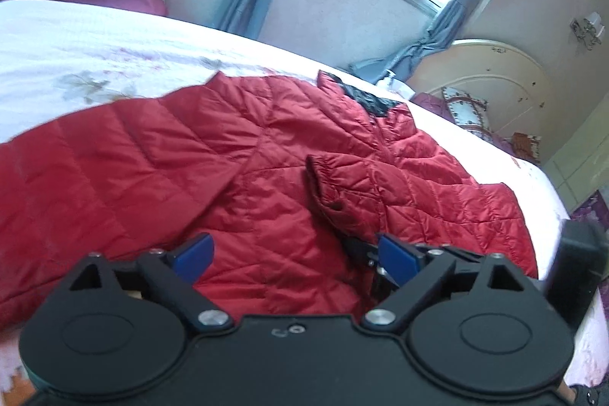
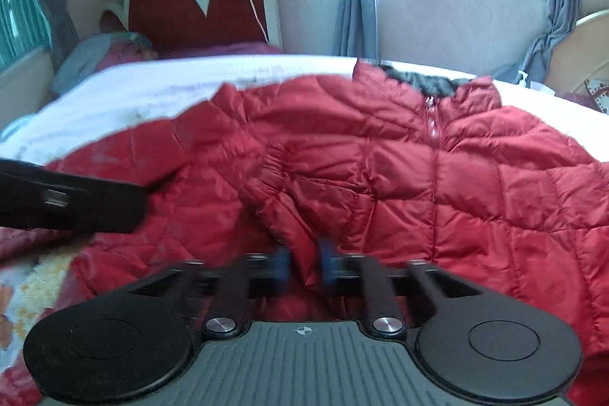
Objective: Fold large clothes
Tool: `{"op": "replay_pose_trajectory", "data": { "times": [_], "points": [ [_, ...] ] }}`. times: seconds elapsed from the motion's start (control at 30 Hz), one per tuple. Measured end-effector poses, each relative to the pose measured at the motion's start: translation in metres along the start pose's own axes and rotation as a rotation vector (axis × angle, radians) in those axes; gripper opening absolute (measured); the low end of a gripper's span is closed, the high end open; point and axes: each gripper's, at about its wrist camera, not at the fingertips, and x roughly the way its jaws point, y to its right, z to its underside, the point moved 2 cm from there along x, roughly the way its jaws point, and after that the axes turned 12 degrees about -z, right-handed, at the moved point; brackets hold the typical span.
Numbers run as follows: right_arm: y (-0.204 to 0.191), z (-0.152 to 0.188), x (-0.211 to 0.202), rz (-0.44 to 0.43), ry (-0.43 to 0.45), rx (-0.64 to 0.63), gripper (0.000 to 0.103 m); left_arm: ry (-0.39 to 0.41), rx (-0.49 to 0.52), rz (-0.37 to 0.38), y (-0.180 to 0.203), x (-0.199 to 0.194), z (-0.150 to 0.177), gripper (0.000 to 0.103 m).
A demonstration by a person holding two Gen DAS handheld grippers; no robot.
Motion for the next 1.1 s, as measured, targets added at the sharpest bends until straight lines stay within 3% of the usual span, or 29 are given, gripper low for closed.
{"op": "replay_pose_trajectory", "data": {
  "times": [0.03, 0.07, 0.2, 0.3, 0.37, 0.4, 0.43, 0.47, 0.5, 0.7, 0.83, 0.93, 1.1],
  "points": [
    [0.002, 0.000, -0.009, 0.025, 0.030, -0.012, 0.053, -0.004, -0.004, 0.011, 0.003, 0.004, -0.001, 0.092],
    [0.006, 0.001, -0.020, 0.052, 0.054, -0.026, 0.055, -0.013, -0.010, 0.029, 0.008, 0.010, -0.002, 0.091],
    [0.045, 0.013, -0.073, 0.096, 0.108, 0.046, 0.054, -0.059, -0.019, 0.093, 0.027, 0.039, -0.004, 0.085],
    [0.077, 0.030, -0.112, 0.151, 0.108, 0.094, 0.052, -0.085, 0.013, 0.082, 0.043, 0.060, -0.004, 0.081],
    [0.094, 0.044, -0.134, 0.173, 0.085, 0.124, 0.041, -0.089, 0.033, 0.075, 0.053, 0.072, -0.005, 0.066],
    [0.102, 0.050, -0.142, 0.180, 0.067, 0.139, 0.039, -0.089, 0.046, 0.064, 0.058, 0.076, -0.006, 0.052],
    [0.109, 0.057, -0.148, 0.182, 0.047, 0.158, 0.029, -0.090, 0.060, 0.058, 0.061, 0.080, -0.006, 0.044],
    [0.116, 0.063, -0.152, 0.182, 0.028, 0.184, 0.022, -0.093, 0.077, 0.050, 0.065, 0.085, -0.006, 0.023],
    [0.124, 0.068, -0.152, 0.195, 0.013, 0.206, 0.022, -0.098, 0.084, 0.056, 0.067, 0.088, -0.006, 0.015],
    [0.150, 0.068, -0.145, 0.264, 0.060, 0.293, 0.022, 0.028, 0.074, 0.055, 0.064, 0.057, -0.021, 0.014],
    [0.170, 0.059, -0.139, 0.331, 0.093, 0.320, 0.022, 0.100, 0.042, -0.034, 0.025, 0.036, -0.028, 0.014],
    [0.180, 0.057, -0.136, 0.363, 0.087, 0.323, 0.022, 0.062, 0.035, -0.063, 0.005, 0.041, -0.024, 0.014],
    [0.188, 0.063, -0.141, 0.374, 0.063, 0.337, 0.022, 0.025, 0.055, -0.073, 0.008, 0.056, -0.014, 0.014]
  ]
}}
